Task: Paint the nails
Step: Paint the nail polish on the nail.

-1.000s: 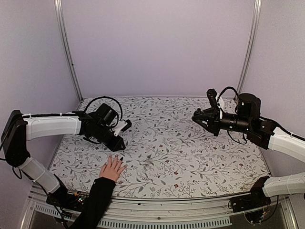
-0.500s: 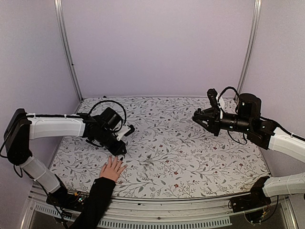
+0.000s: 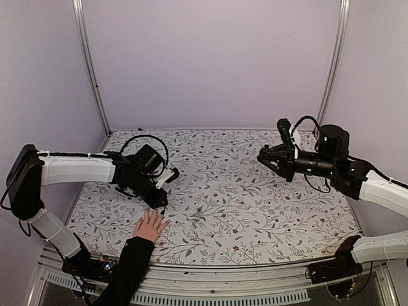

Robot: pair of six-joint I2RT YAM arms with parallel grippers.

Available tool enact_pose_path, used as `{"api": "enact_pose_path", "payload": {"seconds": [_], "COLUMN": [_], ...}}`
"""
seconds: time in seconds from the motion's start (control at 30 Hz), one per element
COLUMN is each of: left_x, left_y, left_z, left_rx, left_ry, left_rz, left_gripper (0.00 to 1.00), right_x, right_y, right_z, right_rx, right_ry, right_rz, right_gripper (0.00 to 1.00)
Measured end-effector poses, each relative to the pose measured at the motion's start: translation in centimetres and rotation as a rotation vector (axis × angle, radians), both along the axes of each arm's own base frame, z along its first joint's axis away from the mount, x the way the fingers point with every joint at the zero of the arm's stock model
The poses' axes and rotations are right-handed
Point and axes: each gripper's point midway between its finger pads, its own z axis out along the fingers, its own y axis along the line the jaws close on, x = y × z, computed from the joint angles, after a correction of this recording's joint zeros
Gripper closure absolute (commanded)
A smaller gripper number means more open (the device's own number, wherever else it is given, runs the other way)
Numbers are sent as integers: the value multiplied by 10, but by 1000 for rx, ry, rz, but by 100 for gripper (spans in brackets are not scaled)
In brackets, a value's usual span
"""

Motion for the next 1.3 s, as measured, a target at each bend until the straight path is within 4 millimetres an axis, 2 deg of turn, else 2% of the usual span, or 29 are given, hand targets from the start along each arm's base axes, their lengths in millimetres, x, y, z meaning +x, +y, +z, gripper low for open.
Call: {"api": "enact_pose_path", "payload": {"seconds": [1.3], "left_x": [-2], "left_y": [4], "left_z": [-12], "left_rx": [36], "left_ry": [26], "left_rz": [5], "left_gripper": [100], "right_x": [0], "right_y": [0], "right_z": [0], "right_rx": [0], "right_ry": [0], "right_rz": [0], "right_gripper": [100]}}
